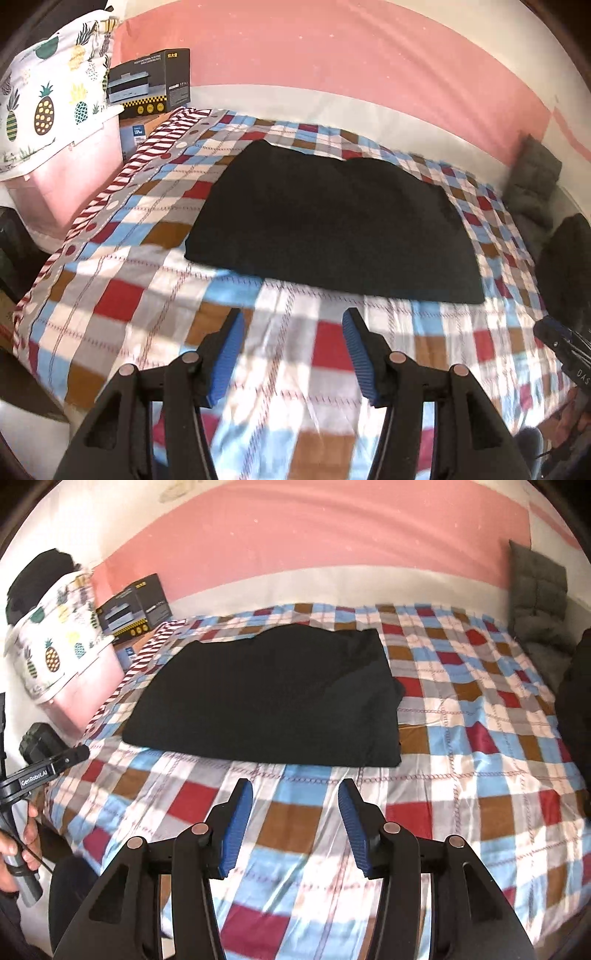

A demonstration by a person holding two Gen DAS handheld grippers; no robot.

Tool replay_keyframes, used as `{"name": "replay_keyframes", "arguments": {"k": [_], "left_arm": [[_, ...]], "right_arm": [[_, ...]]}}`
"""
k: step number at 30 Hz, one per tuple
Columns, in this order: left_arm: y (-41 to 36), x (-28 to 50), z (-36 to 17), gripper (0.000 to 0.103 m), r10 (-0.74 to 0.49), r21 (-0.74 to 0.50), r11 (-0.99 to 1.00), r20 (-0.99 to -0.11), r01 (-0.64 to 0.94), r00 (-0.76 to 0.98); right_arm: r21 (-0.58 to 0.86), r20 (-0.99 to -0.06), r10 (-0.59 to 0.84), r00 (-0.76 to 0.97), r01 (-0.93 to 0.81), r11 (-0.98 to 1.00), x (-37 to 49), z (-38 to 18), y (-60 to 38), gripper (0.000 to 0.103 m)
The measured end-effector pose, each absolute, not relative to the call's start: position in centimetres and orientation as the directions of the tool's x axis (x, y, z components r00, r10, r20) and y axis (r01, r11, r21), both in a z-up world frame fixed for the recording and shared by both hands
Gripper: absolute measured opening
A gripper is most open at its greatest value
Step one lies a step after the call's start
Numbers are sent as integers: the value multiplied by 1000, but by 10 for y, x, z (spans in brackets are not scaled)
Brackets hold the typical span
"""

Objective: Fold large clothes

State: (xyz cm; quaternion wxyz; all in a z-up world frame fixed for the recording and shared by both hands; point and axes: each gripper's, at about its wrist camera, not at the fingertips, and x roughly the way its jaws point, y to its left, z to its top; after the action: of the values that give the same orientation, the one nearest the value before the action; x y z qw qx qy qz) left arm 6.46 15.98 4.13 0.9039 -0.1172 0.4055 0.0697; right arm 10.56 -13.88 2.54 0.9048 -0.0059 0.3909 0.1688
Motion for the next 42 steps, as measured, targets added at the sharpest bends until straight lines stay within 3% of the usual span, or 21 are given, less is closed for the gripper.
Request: {"name": "replay_keyframes", "arguments": {"k": [14, 23, 42], "left_arm": [[124, -4, 48, 61, 33, -117, 976, -757, -186, 652], [114, 2, 39, 61, 74, -59, 982, -762, -182, 644], [108, -8, 45, 61, 40, -85, 984, -754, -157, 655]], "right_arm": [[25, -677, 268, 685, -343, 939, 25, 45, -123, 50], [-8, -707, 229, 670, -330, 944, 29, 31, -117, 50], [-13, -695, 244, 676, -351, 936, 19, 38, -111, 51]]}}
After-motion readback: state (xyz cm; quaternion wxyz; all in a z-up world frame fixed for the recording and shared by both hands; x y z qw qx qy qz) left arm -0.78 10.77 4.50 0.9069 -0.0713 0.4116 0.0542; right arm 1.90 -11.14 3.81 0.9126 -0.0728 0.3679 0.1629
